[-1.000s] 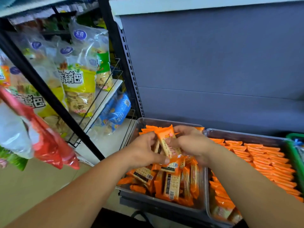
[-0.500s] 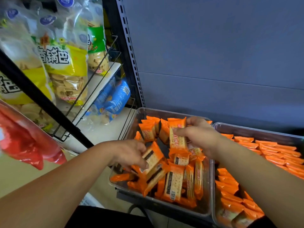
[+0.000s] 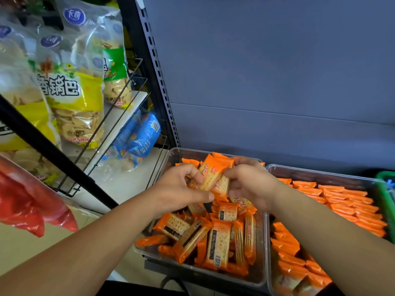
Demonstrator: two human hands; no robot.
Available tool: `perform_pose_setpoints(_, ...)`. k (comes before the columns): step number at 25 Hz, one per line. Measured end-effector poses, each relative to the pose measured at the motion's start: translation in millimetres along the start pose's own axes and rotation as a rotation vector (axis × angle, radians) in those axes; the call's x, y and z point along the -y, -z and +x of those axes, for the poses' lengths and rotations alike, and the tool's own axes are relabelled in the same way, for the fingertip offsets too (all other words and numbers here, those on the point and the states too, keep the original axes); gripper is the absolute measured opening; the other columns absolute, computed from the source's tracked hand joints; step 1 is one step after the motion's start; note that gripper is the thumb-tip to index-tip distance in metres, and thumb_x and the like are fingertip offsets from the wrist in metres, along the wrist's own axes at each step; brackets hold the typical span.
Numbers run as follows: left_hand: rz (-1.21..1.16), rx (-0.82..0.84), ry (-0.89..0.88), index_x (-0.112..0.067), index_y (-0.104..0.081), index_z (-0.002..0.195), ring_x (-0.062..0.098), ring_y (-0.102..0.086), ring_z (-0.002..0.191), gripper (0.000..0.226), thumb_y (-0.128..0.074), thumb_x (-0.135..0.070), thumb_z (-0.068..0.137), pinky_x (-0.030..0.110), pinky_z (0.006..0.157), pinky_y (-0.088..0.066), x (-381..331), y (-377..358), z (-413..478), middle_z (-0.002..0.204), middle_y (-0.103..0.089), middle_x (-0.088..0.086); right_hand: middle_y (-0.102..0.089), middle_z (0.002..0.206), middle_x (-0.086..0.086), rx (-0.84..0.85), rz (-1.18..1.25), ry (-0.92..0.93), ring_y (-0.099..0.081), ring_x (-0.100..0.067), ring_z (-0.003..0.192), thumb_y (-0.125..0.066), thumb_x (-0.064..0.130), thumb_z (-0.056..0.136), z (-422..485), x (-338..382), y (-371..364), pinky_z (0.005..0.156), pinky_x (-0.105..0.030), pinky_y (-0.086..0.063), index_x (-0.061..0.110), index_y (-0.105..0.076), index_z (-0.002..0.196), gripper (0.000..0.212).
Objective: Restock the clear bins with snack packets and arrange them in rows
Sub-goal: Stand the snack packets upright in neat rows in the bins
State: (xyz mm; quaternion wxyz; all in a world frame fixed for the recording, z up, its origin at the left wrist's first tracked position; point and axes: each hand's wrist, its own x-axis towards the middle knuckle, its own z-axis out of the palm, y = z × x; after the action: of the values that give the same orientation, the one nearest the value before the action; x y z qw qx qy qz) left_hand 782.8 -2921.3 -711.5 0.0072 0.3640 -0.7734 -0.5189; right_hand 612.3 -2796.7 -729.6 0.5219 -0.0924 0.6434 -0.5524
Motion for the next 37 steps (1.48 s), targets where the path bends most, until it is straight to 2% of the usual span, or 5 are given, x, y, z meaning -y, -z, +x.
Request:
perform_pose_setpoints(16, -0.397, -0.077, -0.015, -0.013, -0.069, 0.114, 0.022, -0.077, 0.097, 0.030, -0.081, -0.006, 0.088, 0.038, 0.083, -0.064, -12.8, -6.0, 8.4, 0.107, -0.078, 0.009, -0.078, 0.113, -0.011, 0.063, 0.074, 0.084, -0.078, -0.030, 0.098, -0.076, 0.033, 0.095, -6.1, 3.9, 1.0, 0.080, -0.045, -0.062, 0.013, -0.058, 0.131, 0.045)
perform_pose_setpoints(21, 0.230, 0.013, -0.152, -0.022, -0.074, 0.095, 0.010, -0.070, 0.091, 0.004, -0.077, -0.023, 0.093, 0.031, 0.087, -0.059, 29.4, -10.5, 44.7, 0.093, -0.074, -0.007, -0.079, 0.105, -0.002, -0.139, -0.190, 0.198, -0.077, -0.024, 0.096, -0.087, 0.036, 0.083, 2.6, -6.9, 6.8, 0.083, -0.050, -0.064, 0.023, -0.067, 0.117, 0.041)
perform_pose_setpoints(25, 0.830, 0.302, -0.010, -0.027, -0.066, 0.124, 0.020, -0.065, 0.113, 0.035, -0.066, -0.047, 0.095, 0.042, 0.097, -0.055, 62.2, -10.5, 81.9, 0.120, -0.068, -0.005, -0.080, 0.102, -0.005, -0.137, -0.094, 0.159, -0.077, -0.030, 0.098, -0.091, 0.026, 0.077, 11.0, -9.8, 24.4, 0.095, -0.060, -0.058, 0.022, -0.070, 0.111, 0.039)
perform_pose_setpoints(31, 0.835, 0.443, 0.120, -0.029, -0.040, 0.156, 0.026, -0.051, 0.137, 0.083, -0.081, -0.044, 0.085, 0.037, 0.110, -0.048, 72.0, -35.1, 98.3, 0.152, -0.050, 0.001, -0.079, 0.100, -0.006, -0.206, -0.084, 0.181, -0.076, -0.028, 0.099, -0.089, 0.020, 0.074, 21.0, -8.1, 24.1, 0.092, -0.053, -0.061, 0.020, -0.070, 0.104, 0.036)
perform_pose_setpoints(37, 0.890, 0.367, 0.072, -0.032, -0.058, 0.121, 0.021, -0.056, 0.112, 0.043, -0.081, -0.023, 0.086, 0.033, 0.087, -0.054, 72.1, -28.1, 93.7, 0.131, -0.051, -0.003, -0.080, 0.098, -0.004, -0.214, -0.127, 0.206, -0.077, -0.023, 0.094, -0.090, 0.023, 0.077, 19.6, -6.9, 20.4, 0.088, -0.047, -0.063, 0.020, -0.069, 0.107, 0.037)
